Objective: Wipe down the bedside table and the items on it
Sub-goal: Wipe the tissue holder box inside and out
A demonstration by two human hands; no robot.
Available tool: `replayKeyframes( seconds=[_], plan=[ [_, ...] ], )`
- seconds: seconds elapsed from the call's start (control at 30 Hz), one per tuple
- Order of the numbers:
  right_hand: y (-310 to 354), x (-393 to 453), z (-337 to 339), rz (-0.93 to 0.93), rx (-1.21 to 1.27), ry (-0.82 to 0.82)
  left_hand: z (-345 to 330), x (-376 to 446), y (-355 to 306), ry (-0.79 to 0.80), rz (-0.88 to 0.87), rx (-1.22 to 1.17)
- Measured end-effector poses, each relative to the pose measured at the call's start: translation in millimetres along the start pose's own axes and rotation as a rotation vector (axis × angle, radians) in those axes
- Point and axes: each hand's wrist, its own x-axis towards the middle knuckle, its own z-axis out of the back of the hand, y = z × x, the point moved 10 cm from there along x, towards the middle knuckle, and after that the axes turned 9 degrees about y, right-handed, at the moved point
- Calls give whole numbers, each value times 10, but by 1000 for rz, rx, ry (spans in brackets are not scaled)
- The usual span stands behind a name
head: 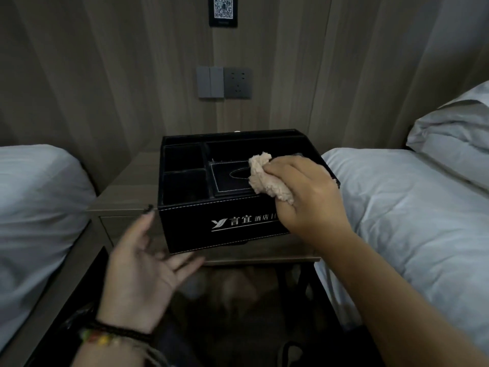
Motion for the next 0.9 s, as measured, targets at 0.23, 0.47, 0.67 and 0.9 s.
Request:
replayKeyframes(
  seconds=[0.23,0.47,0.67,0.9],
  plan=[
    [-55,-6,-32,-32,21,-66,397,233,-311,11,-46,224],
    [79,-71,-63,-18,-69,-145,2,294,-263,70,23,418],
    [112,-21,10,16,-76,-113,-101,266,-290,5,172,474],
    [518,429,37,88,-12,-99,-211,80,-533,-18,182,407]
  ],
)
